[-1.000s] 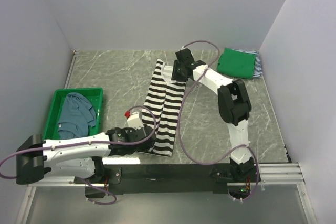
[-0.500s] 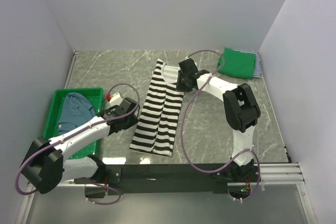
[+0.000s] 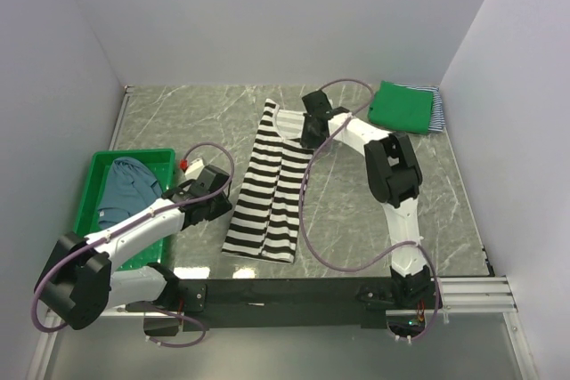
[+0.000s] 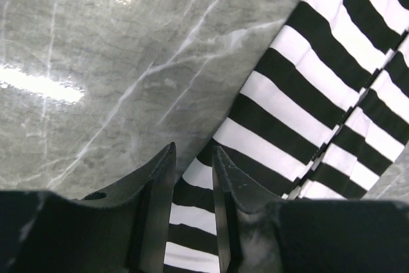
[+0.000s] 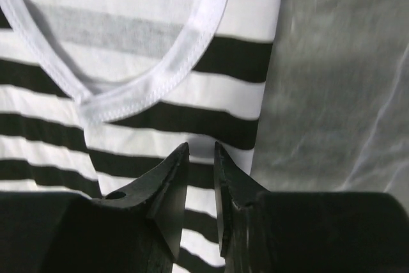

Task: Fold and stack the tank tops
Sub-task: Fold the tank top

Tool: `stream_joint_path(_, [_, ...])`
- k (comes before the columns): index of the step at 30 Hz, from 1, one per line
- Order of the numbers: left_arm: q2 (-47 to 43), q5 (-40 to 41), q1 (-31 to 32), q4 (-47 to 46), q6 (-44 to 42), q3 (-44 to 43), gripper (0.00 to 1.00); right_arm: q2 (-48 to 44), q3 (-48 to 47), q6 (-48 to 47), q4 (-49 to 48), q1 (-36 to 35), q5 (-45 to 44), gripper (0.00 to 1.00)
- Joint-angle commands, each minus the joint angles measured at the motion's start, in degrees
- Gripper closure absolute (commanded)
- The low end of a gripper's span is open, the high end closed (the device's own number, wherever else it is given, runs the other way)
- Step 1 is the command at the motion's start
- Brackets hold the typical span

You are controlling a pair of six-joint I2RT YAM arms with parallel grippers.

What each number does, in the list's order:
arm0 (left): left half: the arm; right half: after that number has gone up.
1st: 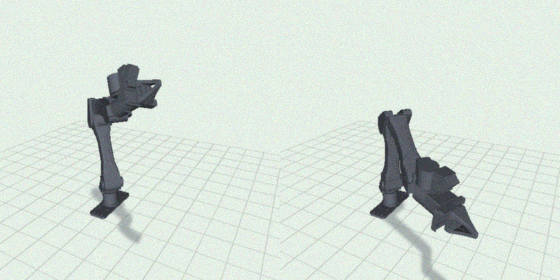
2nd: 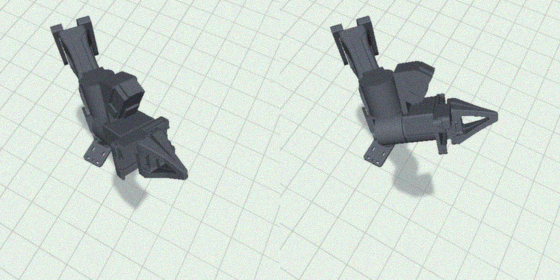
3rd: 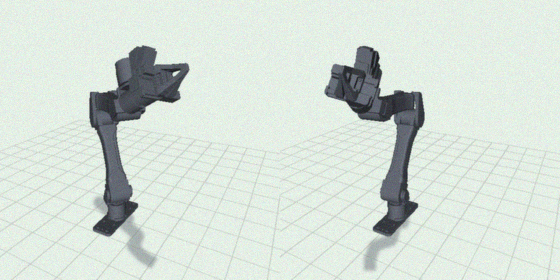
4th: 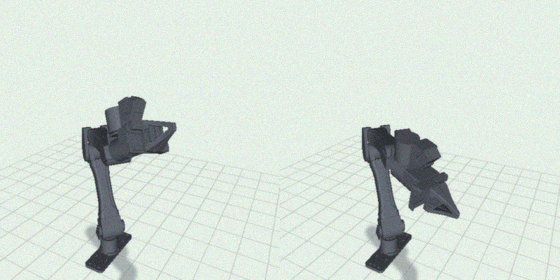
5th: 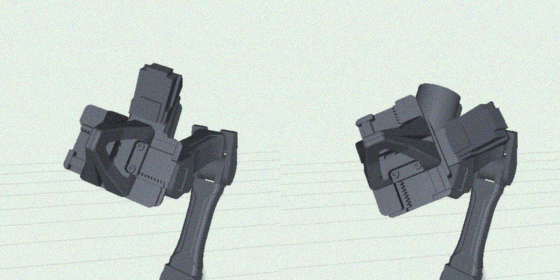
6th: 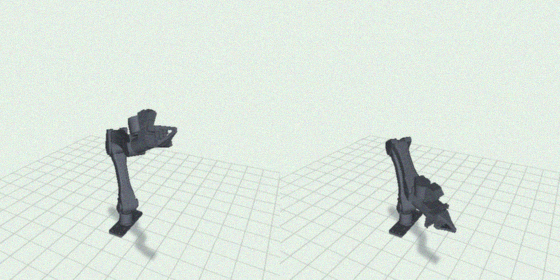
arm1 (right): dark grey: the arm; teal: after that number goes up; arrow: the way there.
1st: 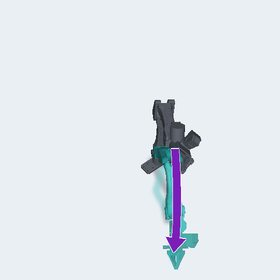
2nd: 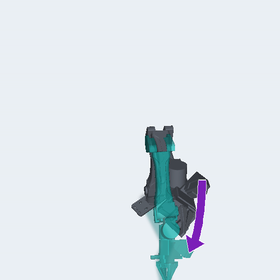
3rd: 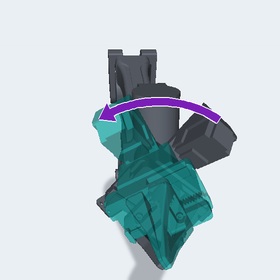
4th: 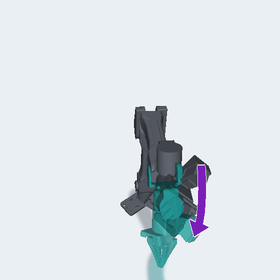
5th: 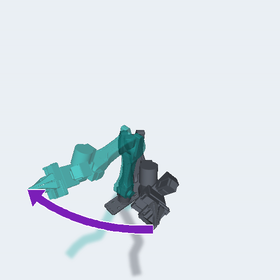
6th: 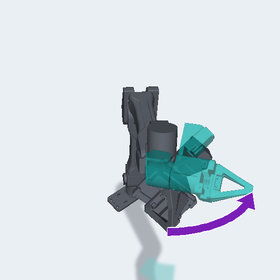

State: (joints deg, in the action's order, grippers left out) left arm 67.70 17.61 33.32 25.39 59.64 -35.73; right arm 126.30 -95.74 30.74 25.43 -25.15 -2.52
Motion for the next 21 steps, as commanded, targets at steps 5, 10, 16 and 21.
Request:
stream_joint_path(5, [0.2, -3.5, -0.8, -5.3, -3.2, -0.9, 0.63, 11.5, -19.2, -5.9, 11.7, 2.8, -2.9, 0.69])
stream_joint_path(10, [1.8, -6.5, -1.1, -7.2, -4.2, -2.3, 0.60, 15.6, -28.8, -8.6, 12.8, 4.5, -0.6, 0.65])
stream_joint_path(16, [1.1, -11.4, -1.1, -11.1, -5.3, -1.2, 0.51, 8.1, -25.0, -10.4, 8.8, 4.8, 0.5, 0.55])
stream_joint_path(21, [0.4, -10.8, -1.1, -7.1, -4.1, 0.3, 0.42, -4.9, -16.7, -7.5, 5.2, 4.7, 1.6, 0.51])
